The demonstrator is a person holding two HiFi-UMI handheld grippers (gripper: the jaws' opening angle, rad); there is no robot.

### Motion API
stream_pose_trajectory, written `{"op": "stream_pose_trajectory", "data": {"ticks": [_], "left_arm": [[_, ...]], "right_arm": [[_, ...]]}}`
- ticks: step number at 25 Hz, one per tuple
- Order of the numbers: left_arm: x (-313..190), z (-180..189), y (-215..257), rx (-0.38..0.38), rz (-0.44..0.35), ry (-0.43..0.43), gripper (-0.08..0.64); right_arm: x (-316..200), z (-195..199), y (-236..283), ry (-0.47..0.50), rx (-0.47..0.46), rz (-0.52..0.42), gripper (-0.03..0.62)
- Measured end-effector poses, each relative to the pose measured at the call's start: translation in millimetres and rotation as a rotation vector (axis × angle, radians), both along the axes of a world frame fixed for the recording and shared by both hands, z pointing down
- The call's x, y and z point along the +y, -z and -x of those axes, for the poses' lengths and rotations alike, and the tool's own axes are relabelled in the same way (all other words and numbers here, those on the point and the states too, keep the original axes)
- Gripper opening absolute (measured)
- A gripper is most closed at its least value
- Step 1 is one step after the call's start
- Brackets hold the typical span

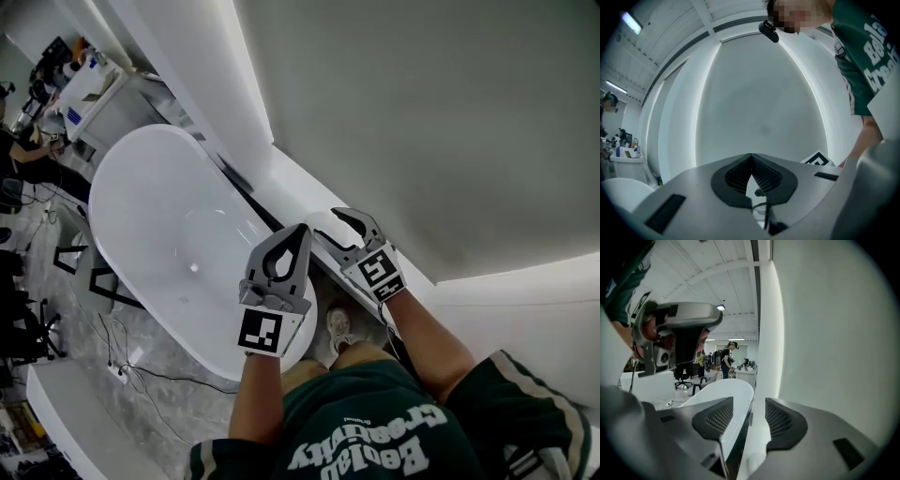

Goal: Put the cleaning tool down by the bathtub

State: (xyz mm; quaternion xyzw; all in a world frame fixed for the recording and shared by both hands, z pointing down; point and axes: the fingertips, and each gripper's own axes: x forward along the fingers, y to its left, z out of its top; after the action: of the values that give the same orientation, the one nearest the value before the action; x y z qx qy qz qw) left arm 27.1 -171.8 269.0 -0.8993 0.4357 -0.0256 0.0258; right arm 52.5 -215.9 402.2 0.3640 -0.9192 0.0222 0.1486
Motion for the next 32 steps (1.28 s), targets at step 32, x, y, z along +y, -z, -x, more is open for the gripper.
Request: {"op": "stream_pose_trajectory", "data": {"ticks": [32], "left_arm": [[1.8,25.9,60.5,-0.092,-0.062,0.087,0.0]], "right_arm": [[49.1,8.3,203.0,0.184,-0.293,-0.278,0.216]]}}
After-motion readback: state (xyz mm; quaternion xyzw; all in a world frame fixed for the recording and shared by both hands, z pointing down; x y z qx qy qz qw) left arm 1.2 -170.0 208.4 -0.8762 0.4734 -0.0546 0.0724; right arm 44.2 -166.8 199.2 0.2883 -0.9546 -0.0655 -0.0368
